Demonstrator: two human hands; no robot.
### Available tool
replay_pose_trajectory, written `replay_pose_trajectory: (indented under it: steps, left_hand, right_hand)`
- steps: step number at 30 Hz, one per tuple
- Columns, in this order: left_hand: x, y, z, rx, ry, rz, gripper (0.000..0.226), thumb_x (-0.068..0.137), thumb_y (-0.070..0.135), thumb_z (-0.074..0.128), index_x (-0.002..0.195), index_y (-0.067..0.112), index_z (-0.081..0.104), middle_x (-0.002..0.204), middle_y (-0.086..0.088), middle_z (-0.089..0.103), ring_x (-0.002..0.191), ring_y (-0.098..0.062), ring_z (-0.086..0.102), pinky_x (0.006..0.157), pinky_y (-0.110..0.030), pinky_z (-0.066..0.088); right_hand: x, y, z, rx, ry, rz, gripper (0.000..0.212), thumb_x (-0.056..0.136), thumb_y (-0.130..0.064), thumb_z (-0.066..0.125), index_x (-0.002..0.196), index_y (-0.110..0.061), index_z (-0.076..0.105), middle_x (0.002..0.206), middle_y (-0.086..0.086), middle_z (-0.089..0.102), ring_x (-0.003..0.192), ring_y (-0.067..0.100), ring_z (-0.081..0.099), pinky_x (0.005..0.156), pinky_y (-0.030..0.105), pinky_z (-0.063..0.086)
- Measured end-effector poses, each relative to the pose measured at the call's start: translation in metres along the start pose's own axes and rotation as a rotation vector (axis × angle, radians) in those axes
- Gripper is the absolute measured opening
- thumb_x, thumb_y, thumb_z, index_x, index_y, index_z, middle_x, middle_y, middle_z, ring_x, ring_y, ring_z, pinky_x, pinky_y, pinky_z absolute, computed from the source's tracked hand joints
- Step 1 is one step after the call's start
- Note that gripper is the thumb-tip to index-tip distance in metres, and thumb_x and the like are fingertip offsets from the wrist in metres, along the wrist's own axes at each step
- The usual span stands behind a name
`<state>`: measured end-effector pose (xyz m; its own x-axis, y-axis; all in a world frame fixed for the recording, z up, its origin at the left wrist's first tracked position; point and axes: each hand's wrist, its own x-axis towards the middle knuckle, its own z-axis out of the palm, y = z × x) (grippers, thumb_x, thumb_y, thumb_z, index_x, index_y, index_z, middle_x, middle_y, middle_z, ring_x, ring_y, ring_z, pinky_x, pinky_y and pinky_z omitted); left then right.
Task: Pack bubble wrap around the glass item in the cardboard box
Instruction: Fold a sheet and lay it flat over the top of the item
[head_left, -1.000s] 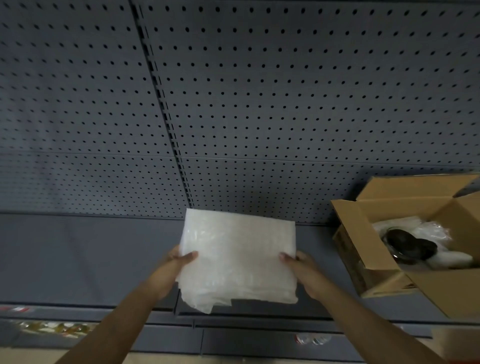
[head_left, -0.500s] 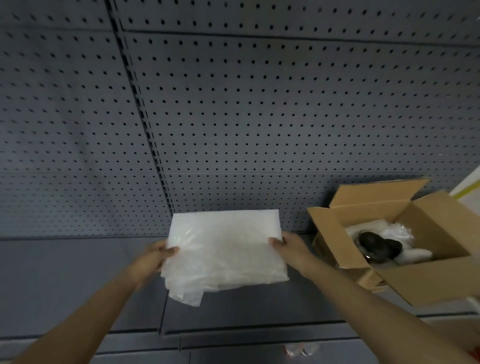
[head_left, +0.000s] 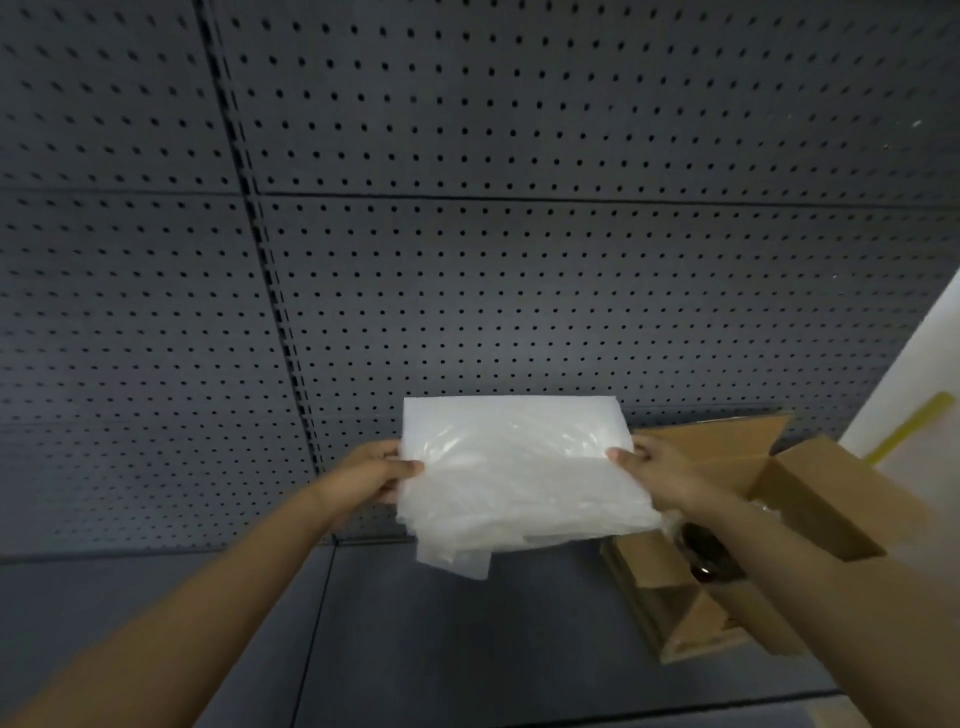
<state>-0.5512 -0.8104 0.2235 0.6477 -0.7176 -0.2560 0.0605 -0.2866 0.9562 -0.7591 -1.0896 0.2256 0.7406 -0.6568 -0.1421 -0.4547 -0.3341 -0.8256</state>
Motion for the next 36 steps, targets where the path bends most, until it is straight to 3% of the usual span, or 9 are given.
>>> replay_pose_trajectory:
  steps: [8, 11, 14, 19, 23, 26, 30, 34, 36]
  left_hand:
    - [0.034, 0.037, 0.138, 0.017, -0.036, 0.033, 0.018, 0.092, 0.009, 0.061, 0.11, 0.008, 0.065, 0.108, -0.007, 0.072, 0.097, -0.021, 0.069, 0.078, -0.027, 0.059]
    - [0.05, 0.044, 0.196, 0.01, -0.025, 0.048, 0.02, 0.092, 0.008, 0.061, 0.112, 0.009, 0.063, 0.11, -0.006, 0.07, 0.095, -0.018, 0.068, 0.075, -0.023, 0.058]
    - [0.065, 0.046, 0.247, 0.07, 0.015, 0.048, 0.023, 0.092, 0.005, 0.061, 0.115, 0.004, 0.062, 0.112, -0.009, 0.069, 0.098, -0.021, 0.066, 0.08, -0.025, 0.055]
    - [0.086, 0.035, 0.309, 0.275, 0.115, 0.048, 0.005, 0.09, 0.01, 0.062, 0.094, 0.007, 0.065, 0.091, -0.005, 0.069, 0.092, -0.024, 0.066, 0.09, -0.038, 0.053]
    - [0.096, 0.019, 0.333, 0.553, 0.194, 0.049, 0.004, 0.09, 0.012, 0.061, 0.092, 0.009, 0.062, 0.088, -0.001, 0.064, 0.085, -0.02, 0.061, 0.076, -0.028, 0.053]
    - [0.097, 0.006, 0.34, 0.568, 0.103, 0.001, 0.018, 0.089, 0.007, 0.057, 0.105, 0.012, 0.062, 0.106, -0.005, 0.065, 0.095, -0.019, 0.061, 0.078, -0.026, 0.051]
    - [0.104, 0.0, 0.342, 0.495, 0.04, -0.024, 0.025, 0.092, 0.011, 0.054, 0.115, 0.018, 0.055, 0.119, -0.001, 0.062, 0.102, -0.014, 0.058, 0.079, -0.021, 0.045]
    - [0.108, 0.003, 0.347, 0.523, 0.032, -0.048, 0.046, 0.092, 0.01, 0.051, 0.137, 0.016, 0.045, 0.132, -0.002, 0.056, 0.113, -0.018, 0.056, 0.094, -0.031, 0.045]
    - [0.109, 0.004, 0.348, 0.603, 0.011, -0.082, 0.051, 0.092, 0.013, 0.05, 0.142, 0.016, 0.038, 0.135, -0.003, 0.054, 0.118, -0.022, 0.055, 0.099, -0.035, 0.046]
  right_hand:
    - [-0.004, 0.064, -0.129, 0.01, 0.082, 0.028, 0.026, 0.099, -0.027, 0.05, 0.115, -0.01, 0.061, 0.097, 0.006, 0.067, 0.08, 0.016, 0.062, 0.069, 0.028, 0.055]
    - [0.001, 0.094, -0.179, -0.015, 0.076, 0.041, 0.017, 0.099, -0.032, 0.048, 0.103, -0.02, 0.059, 0.091, 0.002, 0.063, 0.076, 0.012, 0.06, 0.062, 0.012, 0.053]
    - [0.014, 0.124, -0.218, -0.071, 0.087, 0.044, 0.019, 0.095, -0.033, 0.053, 0.101, -0.017, 0.062, 0.104, 0.005, 0.067, 0.088, 0.018, 0.064, 0.081, 0.033, 0.053]
    - [0.045, 0.164, -0.253, -0.266, 0.137, 0.074, 0.02, 0.096, -0.01, 0.047, 0.093, 0.004, 0.061, 0.097, 0.021, 0.064, 0.097, 0.038, 0.059, 0.085, 0.045, 0.048]
    - [0.068, 0.193, -0.252, -0.33, 0.112, 0.091, 0.019, 0.093, -0.005, 0.046, 0.086, 0.011, 0.053, 0.085, 0.025, 0.057, 0.092, 0.042, 0.057, 0.064, 0.036, 0.041]
    - [0.078, 0.219, -0.246, -0.368, 0.031, 0.011, 0.037, 0.091, -0.029, 0.053, 0.092, 0.009, 0.055, 0.086, 0.023, 0.06, 0.079, 0.036, 0.058, 0.063, 0.035, 0.05]
    - [0.084, 0.234, -0.244, -0.459, -0.009, -0.07, 0.031, 0.081, -0.031, 0.048, 0.062, -0.007, 0.049, 0.061, 0.004, 0.053, 0.057, 0.023, 0.05, 0.051, 0.028, 0.037]
    - [0.079, 0.221, -0.245, -0.511, 0.05, -0.2, 0.018, 0.09, -0.025, 0.047, 0.099, -0.014, 0.057, 0.089, -0.003, 0.055, 0.08, 0.022, 0.057, 0.069, 0.032, 0.052]
    - [0.079, 0.222, -0.246, -0.716, -0.075, -0.102, 0.042, 0.095, -0.035, 0.038, 0.137, -0.031, 0.037, 0.1, -0.005, 0.048, 0.077, 0.012, 0.051, 0.066, 0.023, 0.047]
